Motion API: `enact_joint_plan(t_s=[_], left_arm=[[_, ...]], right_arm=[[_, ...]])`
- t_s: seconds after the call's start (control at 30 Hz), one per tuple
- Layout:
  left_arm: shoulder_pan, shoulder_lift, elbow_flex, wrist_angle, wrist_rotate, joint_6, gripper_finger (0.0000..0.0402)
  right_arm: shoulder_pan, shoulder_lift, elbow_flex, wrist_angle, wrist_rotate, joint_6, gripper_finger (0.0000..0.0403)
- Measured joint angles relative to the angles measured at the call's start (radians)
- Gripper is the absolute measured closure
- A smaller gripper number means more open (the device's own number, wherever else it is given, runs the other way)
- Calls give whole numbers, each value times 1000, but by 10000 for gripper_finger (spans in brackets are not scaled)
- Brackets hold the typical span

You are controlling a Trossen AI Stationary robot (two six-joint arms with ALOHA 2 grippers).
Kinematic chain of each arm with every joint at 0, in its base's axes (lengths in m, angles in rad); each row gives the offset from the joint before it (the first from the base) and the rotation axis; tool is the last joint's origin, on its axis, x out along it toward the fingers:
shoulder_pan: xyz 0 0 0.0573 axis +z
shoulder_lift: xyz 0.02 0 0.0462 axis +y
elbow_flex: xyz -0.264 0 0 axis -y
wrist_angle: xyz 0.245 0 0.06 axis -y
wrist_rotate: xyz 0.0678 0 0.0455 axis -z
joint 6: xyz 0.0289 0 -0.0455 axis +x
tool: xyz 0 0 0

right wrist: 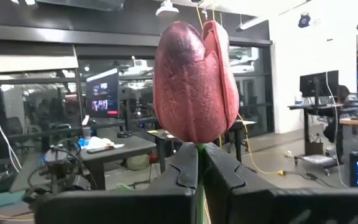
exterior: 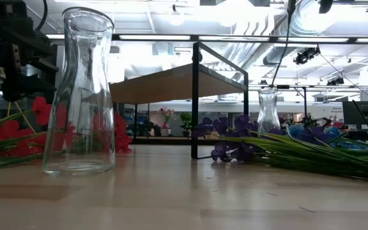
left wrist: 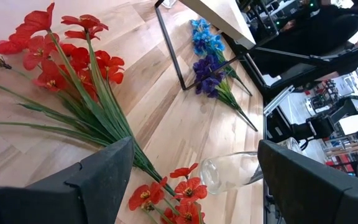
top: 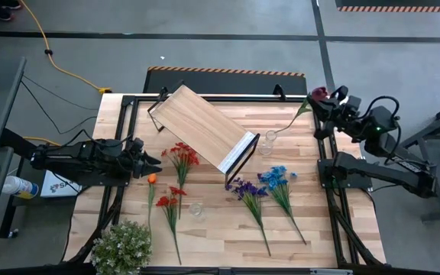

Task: Pick and place flowers into a vace then onto a shelf
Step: Put the dark red flower into the top transparent vase

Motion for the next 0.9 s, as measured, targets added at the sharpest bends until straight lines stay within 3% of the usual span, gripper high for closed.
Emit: enact_joint_plan(t_s=[0.9], left_arm=[[0, 0, 0, 0, -1, 0, 25]], right_arm=[[0, 146, 0, 32, 21, -12, 403]])
